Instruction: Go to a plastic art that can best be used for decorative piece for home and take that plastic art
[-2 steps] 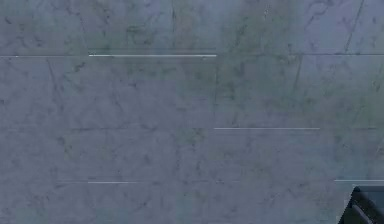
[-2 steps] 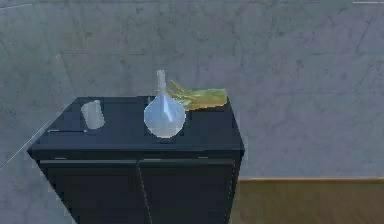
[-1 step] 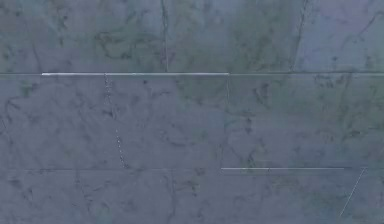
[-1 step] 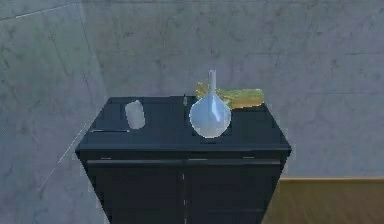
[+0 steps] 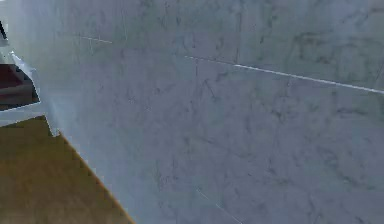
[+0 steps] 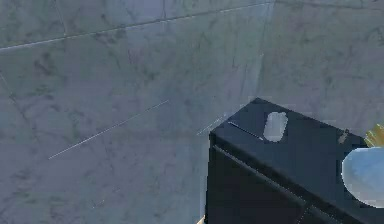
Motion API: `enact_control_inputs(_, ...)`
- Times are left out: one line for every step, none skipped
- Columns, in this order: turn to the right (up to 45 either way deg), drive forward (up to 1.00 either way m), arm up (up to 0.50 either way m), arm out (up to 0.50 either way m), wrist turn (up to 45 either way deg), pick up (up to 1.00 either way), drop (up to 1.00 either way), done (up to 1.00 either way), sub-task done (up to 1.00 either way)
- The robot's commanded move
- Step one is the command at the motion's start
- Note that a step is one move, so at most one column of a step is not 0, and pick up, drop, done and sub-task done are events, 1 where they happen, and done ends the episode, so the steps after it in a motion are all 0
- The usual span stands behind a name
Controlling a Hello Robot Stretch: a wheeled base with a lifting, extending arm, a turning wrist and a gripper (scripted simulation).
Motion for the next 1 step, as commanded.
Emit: enact_control_inputs(-45.0,0.00,0.00,0.00,0.0,0.00,0.00,0.00,0.00)
